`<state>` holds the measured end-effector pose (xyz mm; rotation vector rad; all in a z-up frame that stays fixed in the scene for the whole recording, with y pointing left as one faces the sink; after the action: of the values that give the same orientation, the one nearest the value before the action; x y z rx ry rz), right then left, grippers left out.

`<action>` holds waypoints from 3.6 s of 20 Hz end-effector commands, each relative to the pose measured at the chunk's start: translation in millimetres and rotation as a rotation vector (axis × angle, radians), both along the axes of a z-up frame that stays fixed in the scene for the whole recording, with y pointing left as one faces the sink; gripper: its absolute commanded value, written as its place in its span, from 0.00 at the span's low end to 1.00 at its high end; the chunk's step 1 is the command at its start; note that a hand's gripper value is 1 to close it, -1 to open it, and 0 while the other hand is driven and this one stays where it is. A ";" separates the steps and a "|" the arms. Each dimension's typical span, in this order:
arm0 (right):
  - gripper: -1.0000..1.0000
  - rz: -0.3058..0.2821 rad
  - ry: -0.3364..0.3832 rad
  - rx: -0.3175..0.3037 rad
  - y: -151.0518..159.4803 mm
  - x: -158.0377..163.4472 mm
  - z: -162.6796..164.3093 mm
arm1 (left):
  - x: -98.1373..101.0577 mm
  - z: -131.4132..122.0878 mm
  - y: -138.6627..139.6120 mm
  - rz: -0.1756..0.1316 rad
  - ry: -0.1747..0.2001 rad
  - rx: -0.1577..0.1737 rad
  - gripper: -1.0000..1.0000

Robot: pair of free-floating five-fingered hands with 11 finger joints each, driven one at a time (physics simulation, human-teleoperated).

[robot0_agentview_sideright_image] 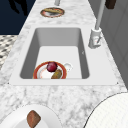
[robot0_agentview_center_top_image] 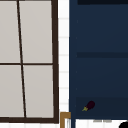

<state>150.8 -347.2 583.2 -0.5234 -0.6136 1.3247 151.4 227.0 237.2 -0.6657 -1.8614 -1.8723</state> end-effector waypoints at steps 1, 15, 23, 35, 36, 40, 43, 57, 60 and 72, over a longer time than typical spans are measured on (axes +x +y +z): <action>0.00 0.000 -0.025 0.012 -18.4 2.8 -30.9 | 0.0 0.0 0.0 0.000 0.000 0.000 0.50; 0.00 -0.002 -0.002 -0.014 -52.9 50.8 -149.8 | 0.0 0.0 0.0 0.000 0.000 0.000 0.50; 0.00 -0.004 -0.019 -0.007 -74.9 62.6 -214.5 | 0.0 0.0 0.0 0.000 0.000 0.000 0.50; 0.00 0.005 -0.059 -0.078 -84.5 99.3 -312.1 | 0.0 0.0 0.0 0.000 0.000 0.000 0.50; 0.00 0.010 -0.057 -0.098 -81.8 107.2 -319.2 | 0.0 0.0 0.0 0.000 0.000 0.000 0.50; 0.00 -0.009 -0.065 -0.147 -85.5 134.6 -347.5 | 0.0 0.0 0.0 0.000 0.000 0.000 0.50; 0.00 -0.011 -0.075 -0.142 -89.9 158.2 -371.2 | 0.0 0.0 0.0 0.000 0.000 0.000 0.50; 0.00 -0.017 -0.145 -0.111 -129.5 213.4 -479.4 | 0.0 0.0 0.0 0.000 0.000 0.000 0.50; 0.00 -0.013 -0.135 -0.100 -136.3 225.8 -501.8 | 0.0 0.0 0.0 0.000 0.000 0.000 0.50; 1.00 -0.030 -0.213 -0.030 -142.4 231.7 -487.8 | 0.0 0.0 0.0 0.000 0.000 0.000 0.50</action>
<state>386.7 -487.2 116.4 -0.7074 -0.7729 1.2442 151.4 227.0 237.2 -0.6657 -1.8614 -1.8723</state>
